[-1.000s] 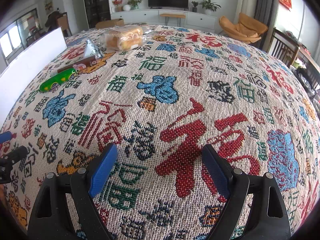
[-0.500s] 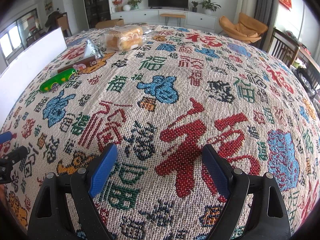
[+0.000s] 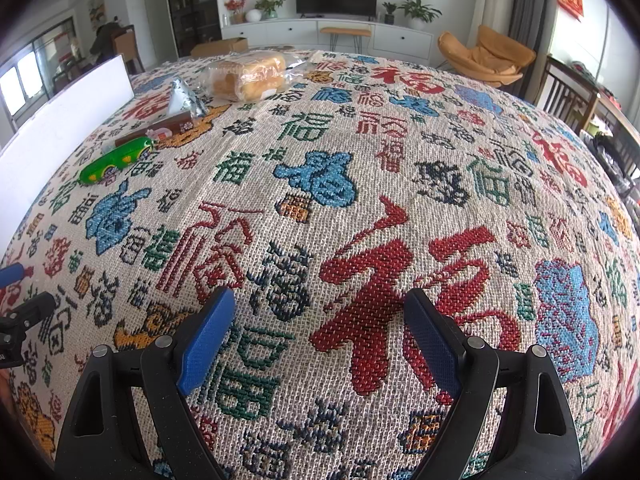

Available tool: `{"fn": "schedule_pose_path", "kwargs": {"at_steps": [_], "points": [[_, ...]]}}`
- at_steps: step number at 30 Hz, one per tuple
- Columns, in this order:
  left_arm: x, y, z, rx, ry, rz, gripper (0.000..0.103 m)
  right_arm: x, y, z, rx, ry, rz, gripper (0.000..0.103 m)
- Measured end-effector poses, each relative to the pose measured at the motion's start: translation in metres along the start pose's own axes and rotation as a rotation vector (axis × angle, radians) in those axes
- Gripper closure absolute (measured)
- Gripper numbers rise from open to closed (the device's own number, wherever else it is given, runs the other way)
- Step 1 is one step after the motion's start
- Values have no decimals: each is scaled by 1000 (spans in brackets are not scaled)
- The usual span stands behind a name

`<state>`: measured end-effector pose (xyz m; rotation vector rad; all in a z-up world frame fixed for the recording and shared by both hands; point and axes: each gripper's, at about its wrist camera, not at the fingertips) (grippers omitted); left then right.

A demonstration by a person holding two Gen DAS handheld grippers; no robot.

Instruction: Organize snacks

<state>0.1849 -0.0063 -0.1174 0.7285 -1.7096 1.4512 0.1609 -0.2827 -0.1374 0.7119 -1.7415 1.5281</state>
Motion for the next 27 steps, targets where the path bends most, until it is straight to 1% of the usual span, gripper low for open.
{"fn": "schedule_pose_path", "kwargs": {"at_steps": [18,21,24,27], "points": [[0,0,-1,3,-2,1,0,-1,2,1,-3,-2,4,15],[2,0,-10,43,-41,3,0,-1,1,0,-3,-3,4,15],[2,1,-22,98,-39,-1,0,-1,2,1,-4,-3,5,15],[0,0,-19,84,-58,-4,0,-1,2,1,-4,-4,6,15]]}}
Point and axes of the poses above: each gripper's, at about its wrist camera, not at the fingertips, and x roughly against the way its jaws point, z to its right, y to its underside, and after that the axes turned 7 degrees about -x, right-handed
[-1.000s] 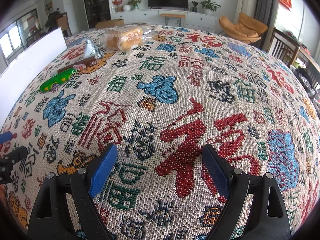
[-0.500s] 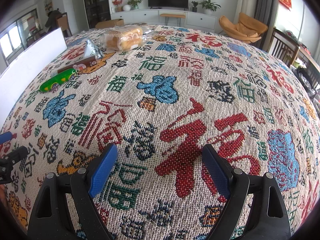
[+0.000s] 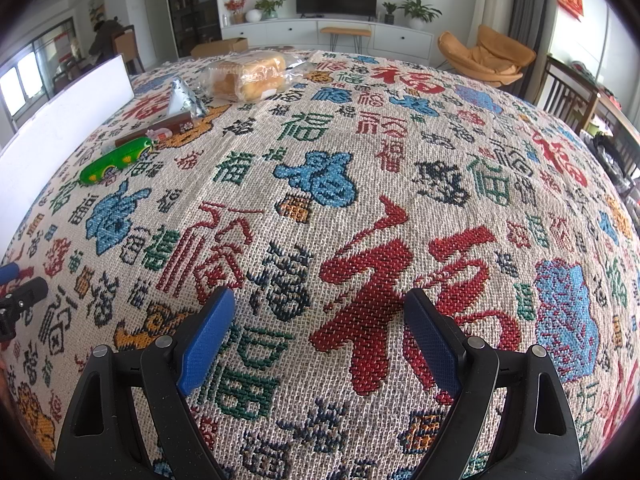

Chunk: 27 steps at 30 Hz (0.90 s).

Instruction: Organize snacks

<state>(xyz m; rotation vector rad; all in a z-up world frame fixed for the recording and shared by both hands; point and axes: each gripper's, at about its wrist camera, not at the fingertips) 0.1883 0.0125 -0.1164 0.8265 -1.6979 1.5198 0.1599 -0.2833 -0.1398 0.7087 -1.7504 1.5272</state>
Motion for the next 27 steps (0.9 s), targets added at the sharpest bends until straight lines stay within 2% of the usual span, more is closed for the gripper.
{"fn": "schedule_pose_path", "kwargs": {"at_steps": [12,13,16,19,21,24,27], "points": [[-1,0,-1,2,0,13,0,-5,1,0,-6,6,-19,15],[-1,0,0,2,-1,15,0,-7,-5,-1,-11,8,-52,15],[-1,0,0,4,-2,19,0,-12,-38,-13,-67,-138,-77,16],[-2,0,0,4,-2,20,0,-26,-85,-46,-120,-262,-112,16],[-2,0,0,4,-2,20,0,-47,-115,-77,-142,-339,-188,17],[-2,0,0,3,-2,20,0,-84,-147,-124,-154,-345,-312,18],[-1,0,0,4,-3,20,0,-118,-159,-155,-192,-275,-395,18]]}}
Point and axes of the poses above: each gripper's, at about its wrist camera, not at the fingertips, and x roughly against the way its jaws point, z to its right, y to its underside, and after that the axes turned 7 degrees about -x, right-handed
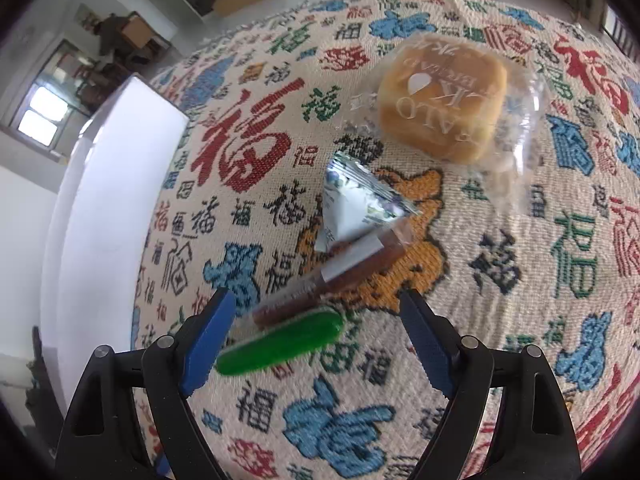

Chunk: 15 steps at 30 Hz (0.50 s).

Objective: Organize snacks
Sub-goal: 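Grasp the brown stick snack with the right tool and lift it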

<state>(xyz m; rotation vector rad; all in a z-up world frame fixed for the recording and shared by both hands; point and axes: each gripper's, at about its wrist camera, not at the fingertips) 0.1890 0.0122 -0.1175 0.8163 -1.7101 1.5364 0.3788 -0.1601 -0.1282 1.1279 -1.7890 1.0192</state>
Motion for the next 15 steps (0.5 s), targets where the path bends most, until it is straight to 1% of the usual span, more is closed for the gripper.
{"fn": "schedule_pose_path", "kwargs": {"at_steps": [1,2,5,6,7,8,9,10,13,15], "points": [[0,0,0,0,0,0,0,-10,-3,-7,-11,19,-7,23],[0,0,0,0,0,0,0,-16,-2,-13,7,65,0,23],[-1,-1,0,-1,1,0,0,-23,3,-35,113,200,19,49],[-1,0,0,-1,1,0,0,-23,6,-39,141,223,23,64],[0,0,0,-1,1,0,0,-22,9,-42,171,223,24,73],[-1,-1,0,0,1,0,0,-21,12,-45,201,229,20,76],[0,0,0,0,1,0,0,-20,16,-47,229,247,23,83],[0,0,0,-1,1,0,0,-16,22,-48,258,267,32,87],[0,0,-1,-1,2,0,0,2,37,-45,320,256,65,88],[-1,0,-1,-1,1,0,0,19,44,-35,331,228,86,88]]}}
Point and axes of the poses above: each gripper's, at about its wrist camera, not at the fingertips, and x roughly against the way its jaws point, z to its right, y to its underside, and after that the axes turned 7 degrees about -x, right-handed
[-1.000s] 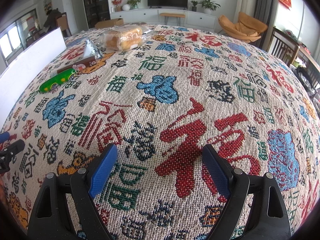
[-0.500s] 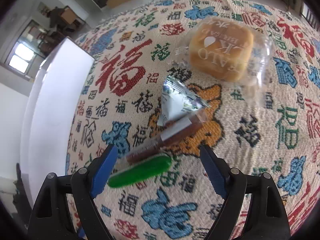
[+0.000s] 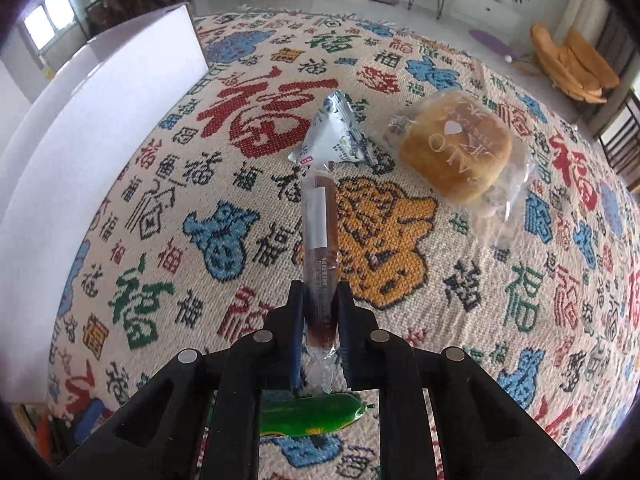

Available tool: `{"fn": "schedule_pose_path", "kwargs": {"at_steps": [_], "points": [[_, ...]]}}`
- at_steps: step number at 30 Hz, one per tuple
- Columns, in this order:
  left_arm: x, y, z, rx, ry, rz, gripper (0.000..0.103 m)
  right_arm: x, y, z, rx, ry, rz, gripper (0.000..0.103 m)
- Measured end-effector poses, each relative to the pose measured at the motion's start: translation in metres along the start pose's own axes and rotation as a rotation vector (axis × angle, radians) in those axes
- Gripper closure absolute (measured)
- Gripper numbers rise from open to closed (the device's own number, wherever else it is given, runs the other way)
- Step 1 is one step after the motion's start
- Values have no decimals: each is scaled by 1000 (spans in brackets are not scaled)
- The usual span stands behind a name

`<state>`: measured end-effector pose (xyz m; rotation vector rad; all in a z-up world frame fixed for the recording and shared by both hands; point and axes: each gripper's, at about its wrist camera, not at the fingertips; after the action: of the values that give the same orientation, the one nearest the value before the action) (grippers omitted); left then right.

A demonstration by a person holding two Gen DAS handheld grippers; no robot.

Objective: Organize snacks
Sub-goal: 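Grasp the brown stick snack with the right tool and lift it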

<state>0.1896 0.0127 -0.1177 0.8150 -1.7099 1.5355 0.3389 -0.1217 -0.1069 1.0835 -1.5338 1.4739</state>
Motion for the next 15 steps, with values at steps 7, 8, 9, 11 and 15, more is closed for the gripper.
{"fn": "schedule_pose_path", "kwargs": {"at_steps": [7,8,9,11,15], "points": [[0,0,0,0,1,0,0,45,39,55,-4,-34,15,87],[0,0,0,0,0,0,0,45,48,61,23,-18,-2,87],[1,0,0,1,0,0,0,43,56,66,44,-4,-21,87],[1,0,0,1,0,0,0,39,79,82,67,16,-61,87],[1,0,0,0,0,1,0,38,121,112,70,21,-63,86]]}}
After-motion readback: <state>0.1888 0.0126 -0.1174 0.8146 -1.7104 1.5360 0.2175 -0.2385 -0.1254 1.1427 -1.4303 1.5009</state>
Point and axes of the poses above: each gripper's, at about its wrist camera, not at the fingertips, and x roughly against the way its jaws point, z to its right, y to its underside, and after that the axes turned 7 degrees about -x, right-handed
